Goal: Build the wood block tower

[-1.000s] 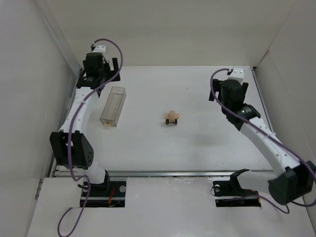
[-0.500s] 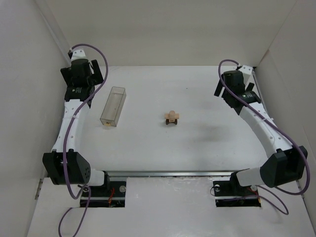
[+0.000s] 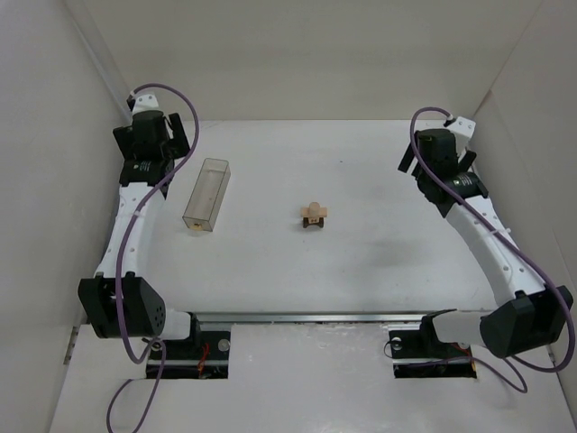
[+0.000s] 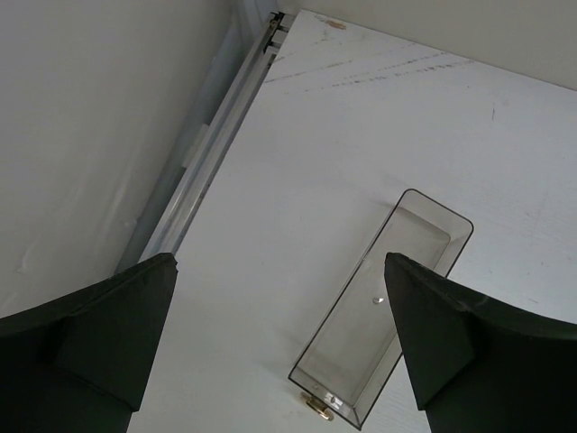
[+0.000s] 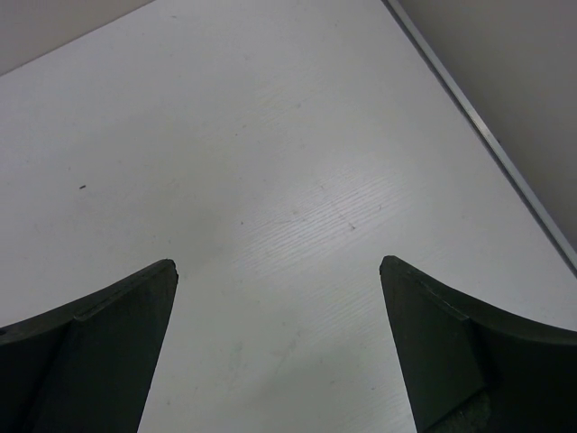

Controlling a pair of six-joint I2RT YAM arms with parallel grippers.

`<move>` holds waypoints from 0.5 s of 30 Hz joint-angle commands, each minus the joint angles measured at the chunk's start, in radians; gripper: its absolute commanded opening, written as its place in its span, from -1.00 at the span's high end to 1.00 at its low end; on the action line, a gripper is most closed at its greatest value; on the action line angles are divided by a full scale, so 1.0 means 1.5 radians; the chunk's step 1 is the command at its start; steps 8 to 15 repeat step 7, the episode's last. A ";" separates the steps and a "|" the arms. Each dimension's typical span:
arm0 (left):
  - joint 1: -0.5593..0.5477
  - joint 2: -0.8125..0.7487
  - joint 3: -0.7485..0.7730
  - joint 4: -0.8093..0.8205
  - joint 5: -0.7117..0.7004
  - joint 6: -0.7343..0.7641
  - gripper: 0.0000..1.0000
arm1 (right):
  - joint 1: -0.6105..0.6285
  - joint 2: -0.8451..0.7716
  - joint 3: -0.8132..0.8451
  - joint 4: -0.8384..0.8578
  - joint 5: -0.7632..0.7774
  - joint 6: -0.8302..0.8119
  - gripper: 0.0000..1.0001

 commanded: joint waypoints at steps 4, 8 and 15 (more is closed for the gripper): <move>-0.001 -0.034 -0.013 0.018 0.003 -0.005 -1.00 | 0.003 -0.016 0.002 0.013 0.030 0.007 -1.00; -0.001 -0.034 -0.013 0.018 0.009 -0.005 -1.00 | 0.003 -0.022 -0.005 0.013 0.040 0.007 -1.00; -0.001 -0.034 -0.013 0.018 0.009 -0.005 -1.00 | 0.003 -0.022 -0.005 0.013 0.040 0.007 -1.00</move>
